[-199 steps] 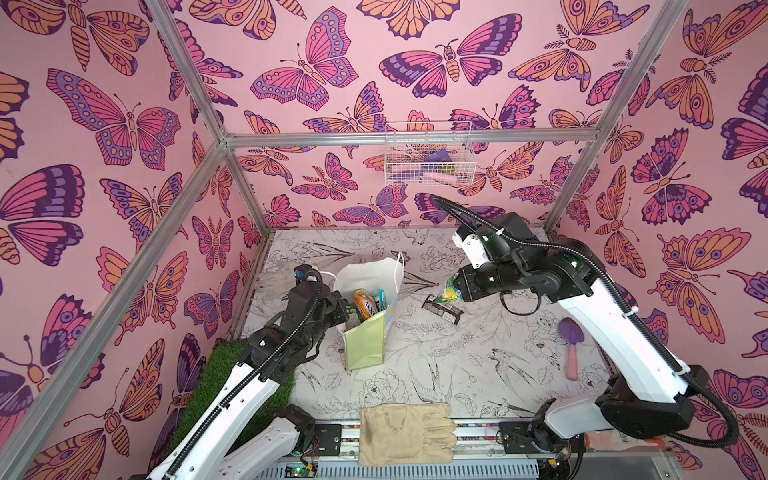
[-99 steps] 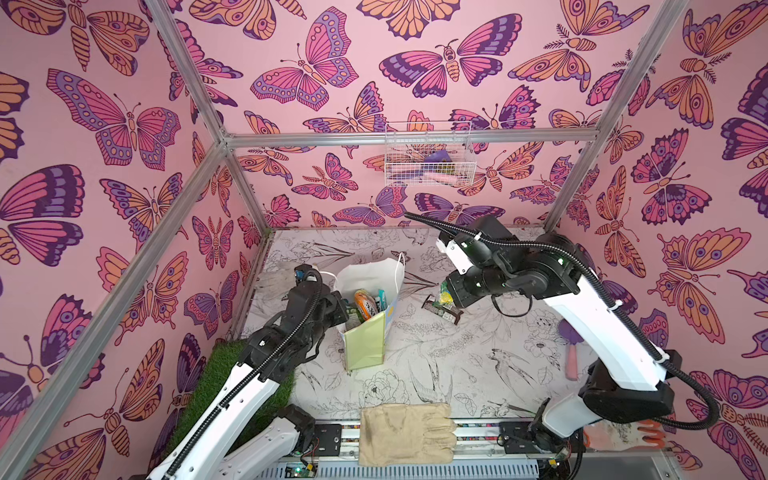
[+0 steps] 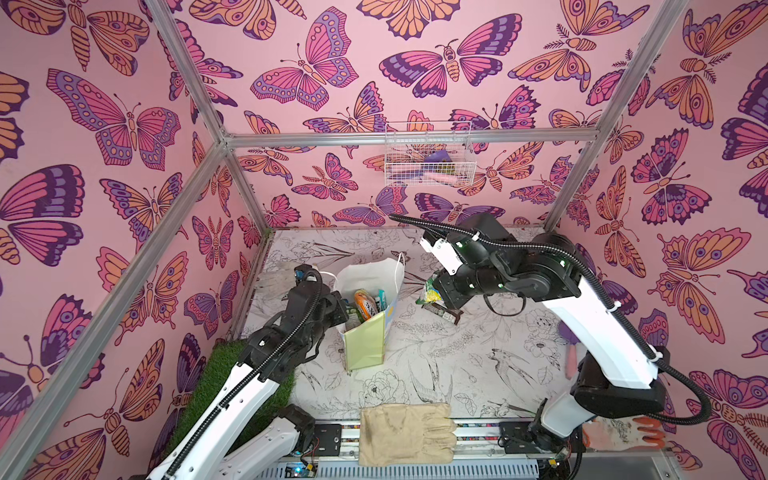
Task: Place the snacks into the paper bag
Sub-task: 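Carry the green packet over the bag opening with the right gripper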
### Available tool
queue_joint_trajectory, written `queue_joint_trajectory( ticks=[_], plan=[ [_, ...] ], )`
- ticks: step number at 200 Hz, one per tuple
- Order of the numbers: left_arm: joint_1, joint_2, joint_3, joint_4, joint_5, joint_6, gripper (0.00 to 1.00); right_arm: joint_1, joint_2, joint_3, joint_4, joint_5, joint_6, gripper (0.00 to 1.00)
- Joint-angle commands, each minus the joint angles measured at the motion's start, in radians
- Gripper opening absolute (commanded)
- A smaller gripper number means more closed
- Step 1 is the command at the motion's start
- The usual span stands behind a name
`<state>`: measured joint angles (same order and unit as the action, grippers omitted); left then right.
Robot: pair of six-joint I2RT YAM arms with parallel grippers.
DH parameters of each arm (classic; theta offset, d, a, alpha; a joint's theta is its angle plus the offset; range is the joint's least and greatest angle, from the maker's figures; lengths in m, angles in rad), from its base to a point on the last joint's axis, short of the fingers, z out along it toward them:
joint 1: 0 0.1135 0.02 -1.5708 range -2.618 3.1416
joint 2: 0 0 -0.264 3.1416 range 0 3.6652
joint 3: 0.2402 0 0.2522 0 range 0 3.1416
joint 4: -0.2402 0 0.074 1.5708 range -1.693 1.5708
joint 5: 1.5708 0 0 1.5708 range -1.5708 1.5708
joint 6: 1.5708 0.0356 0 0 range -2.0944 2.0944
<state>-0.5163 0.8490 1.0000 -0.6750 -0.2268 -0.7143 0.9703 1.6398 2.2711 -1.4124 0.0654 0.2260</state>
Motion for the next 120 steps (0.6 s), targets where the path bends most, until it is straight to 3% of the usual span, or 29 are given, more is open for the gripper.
queue_joint_trajectory(
  ticks=[1, 68, 120],
  plan=[
    [0.004, -0.032, 0.034, 0.031, -0.003, 0.018, 0.00, 0.009, -0.009, 0.029, 0.059, -0.072, -0.052, 0.00],
    [0.004, -0.037, 0.029, 0.027, -0.009, 0.018, 0.00, 0.024, 0.047, 0.138, 0.088, -0.188, -0.072, 0.00],
    [0.004, -0.040, 0.028, 0.026, -0.011, 0.019, 0.00, 0.050, 0.089, 0.202, 0.099, -0.202, -0.096, 0.00]
  ],
)
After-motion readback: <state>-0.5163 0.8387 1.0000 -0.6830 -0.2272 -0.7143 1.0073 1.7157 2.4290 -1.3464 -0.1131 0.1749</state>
